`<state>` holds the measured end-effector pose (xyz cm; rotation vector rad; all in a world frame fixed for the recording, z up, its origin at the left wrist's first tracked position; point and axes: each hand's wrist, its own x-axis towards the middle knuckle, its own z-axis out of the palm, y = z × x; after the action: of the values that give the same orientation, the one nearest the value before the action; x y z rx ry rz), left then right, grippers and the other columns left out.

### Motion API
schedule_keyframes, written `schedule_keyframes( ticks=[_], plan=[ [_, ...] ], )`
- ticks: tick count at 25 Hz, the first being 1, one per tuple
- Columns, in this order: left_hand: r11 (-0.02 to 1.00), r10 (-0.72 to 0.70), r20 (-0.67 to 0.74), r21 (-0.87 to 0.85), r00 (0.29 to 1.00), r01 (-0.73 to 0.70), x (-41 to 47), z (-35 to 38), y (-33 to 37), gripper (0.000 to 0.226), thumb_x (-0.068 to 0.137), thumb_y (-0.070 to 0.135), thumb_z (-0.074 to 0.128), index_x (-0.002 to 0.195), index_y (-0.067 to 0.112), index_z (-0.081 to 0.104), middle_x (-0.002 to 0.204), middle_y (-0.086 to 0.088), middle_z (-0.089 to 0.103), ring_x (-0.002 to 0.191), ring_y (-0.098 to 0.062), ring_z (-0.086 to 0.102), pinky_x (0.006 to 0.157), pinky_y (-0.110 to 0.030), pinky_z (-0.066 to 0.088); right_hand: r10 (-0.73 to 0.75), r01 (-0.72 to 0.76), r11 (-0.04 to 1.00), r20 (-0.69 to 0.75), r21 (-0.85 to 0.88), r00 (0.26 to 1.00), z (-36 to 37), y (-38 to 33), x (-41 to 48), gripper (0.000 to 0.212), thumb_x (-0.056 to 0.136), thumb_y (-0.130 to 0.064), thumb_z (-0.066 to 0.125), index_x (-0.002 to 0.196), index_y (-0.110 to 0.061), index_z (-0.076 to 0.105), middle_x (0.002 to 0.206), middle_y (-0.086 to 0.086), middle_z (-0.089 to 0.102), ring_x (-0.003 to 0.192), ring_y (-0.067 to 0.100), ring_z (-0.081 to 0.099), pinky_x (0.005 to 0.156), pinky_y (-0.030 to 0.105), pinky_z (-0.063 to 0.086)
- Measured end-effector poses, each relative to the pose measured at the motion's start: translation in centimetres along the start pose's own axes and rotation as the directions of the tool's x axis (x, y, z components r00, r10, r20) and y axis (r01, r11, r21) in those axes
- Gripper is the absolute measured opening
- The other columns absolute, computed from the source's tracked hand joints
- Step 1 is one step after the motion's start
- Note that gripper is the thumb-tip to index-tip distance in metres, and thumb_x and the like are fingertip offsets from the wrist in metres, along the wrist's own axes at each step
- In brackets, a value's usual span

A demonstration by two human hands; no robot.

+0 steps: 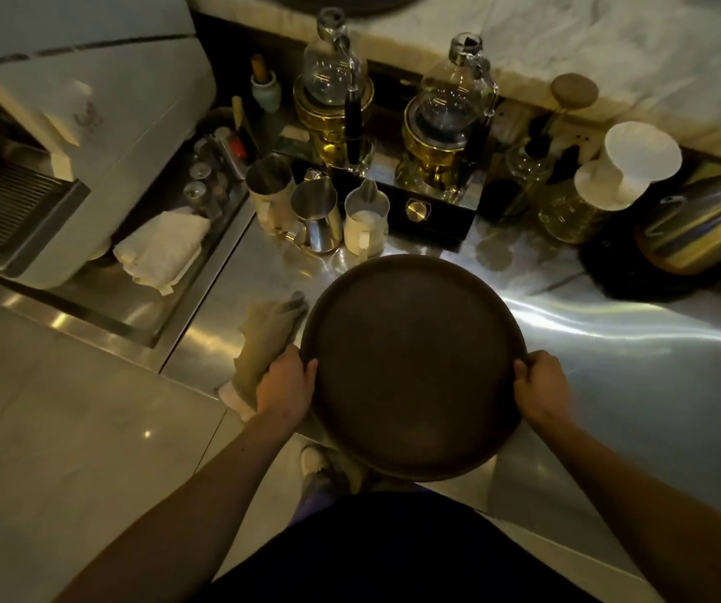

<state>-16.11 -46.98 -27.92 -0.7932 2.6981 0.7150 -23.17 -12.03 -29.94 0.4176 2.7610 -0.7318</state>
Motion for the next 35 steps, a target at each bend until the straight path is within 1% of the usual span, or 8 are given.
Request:
schedule_keyframes(
  ticks=[4,8,10,16,21,27,31,35],
  plan=[
    [0.998,0.055,0.05,-0.006,0.997,-0.055,0.8,0.3,0.0,0.022,0.097,0.031,0.05,0.108,0.012,0.052,0.098,-0.007,0.063,0.089,-0.023,0.065,0.079,-0.039,0.054,0.032,-0.032,0.998,-0.009,-0.047,0.999,-0.3,0.5,-0.4,0.023,0.097,-0.026,0.046,0.098,-0.006,0.057,0.099,0.018,0.06,0.078,0.029,0.06,0.071,0.039,0.05],
    [0.99,0.118,0.102,0.065,0.988,-0.125,1.3,0.2,-0.3,0.031,0.097,0.035,0.05,0.117,0.011,0.051,0.115,-0.01,0.052,0.093,-0.025,0.063,0.081,-0.039,0.055,0.045,-0.048,0.989,-0.021,-0.141,0.999,-0.6,0.0,-0.9,0.025,0.099,-0.023,0.045,0.106,-0.002,0.055,0.108,0.017,0.055,0.082,0.029,0.054,0.071,0.034,0.037],
    [0.987,0.126,0.135,0.079,0.983,-0.137,1.8,0.1,-0.1,0.034,0.097,0.035,0.05,0.12,0.01,0.049,0.12,-0.012,0.048,0.096,-0.026,0.063,0.082,-0.04,0.055,0.031,-0.033,0.982,-0.015,-0.186,0.999,-0.8,-0.2,-1.3,0.027,0.1,-0.024,0.044,0.11,-0.001,0.052,0.112,0.018,0.051,0.089,0.034,0.056,0.072,0.034,0.037],
    [0.997,0.061,0.223,0.032,0.973,-0.07,2.0,1.1,0.4,0.036,0.102,0.031,0.038,0.127,0.005,0.038,0.105,-0.014,0.066,0.092,-0.029,0.067,0.08,-0.042,0.056,0.178,-0.176,0.984,0.069,-0.03,0.982,0.5,-0.5,-0.9,0.031,0.103,-0.026,0.034,0.113,0.0,0.048,0.095,0.018,0.055,0.079,0.027,0.05,0.071,0.037,0.039],
    [0.997,-0.003,0.243,-0.074,0.97,0.021,1.5,1.8,0.2,0.036,0.103,0.035,0.031,0.12,0.005,0.041,0.092,-0.009,0.061,0.081,-0.028,0.068,0.073,-0.042,0.058,0.169,-0.169,0.986,0.1,-0.007,0.981,0.6,0.0,-1.1,0.038,0.104,-0.031,0.031,0.114,0.002,0.049,0.091,0.013,0.051,0.08,0.026,0.05,0.072,0.035,0.039],
    [0.999,0.043,0.239,-0.037,0.97,-0.035,0.9,1.3,-0.3,0.035,0.104,0.031,0.029,0.117,0.003,0.044,0.084,-0.006,0.061,0.072,-0.023,0.065,0.07,-0.04,0.057,0.112,-0.115,0.993,0.076,0.035,0.991,0.8,1.0,-2.7,0.04,0.103,-0.033,0.032,0.106,0.001,0.053,0.093,0.02,0.059,0.076,0.026,0.051,0.07,0.033,0.038],
    [0.999,0.052,0.194,-0.014,0.98,-0.05,-1.1,0.9,-0.8,0.034,0.104,0.031,0.029,0.112,0.003,0.046,0.088,-0.012,0.066,0.076,-0.027,0.068,0.072,-0.042,0.057,0.096,-0.098,0.989,0.024,0.112,0.995,0.5,1.8,-5.2,0.037,0.103,-0.031,0.035,0.104,0.0,0.055,0.088,0.012,0.055,0.076,0.023,0.051,0.069,0.03,0.037],
    [0.992,0.116,0.133,-0.065,0.984,-0.108,-2.0,-0.4,-0.1,0.033,0.103,0.032,0.03,0.109,0.005,0.048,0.086,-0.014,0.068,0.074,-0.029,0.068,0.068,-0.044,0.057,0.078,-0.068,0.98,-0.042,0.189,0.996,-0.8,1.7,-6.6,0.034,0.103,-0.03,0.036,0.097,-0.001,0.054,0.083,0.013,0.054,0.073,0.024,0.05,0.057,0.026,0.032]
  ],
)
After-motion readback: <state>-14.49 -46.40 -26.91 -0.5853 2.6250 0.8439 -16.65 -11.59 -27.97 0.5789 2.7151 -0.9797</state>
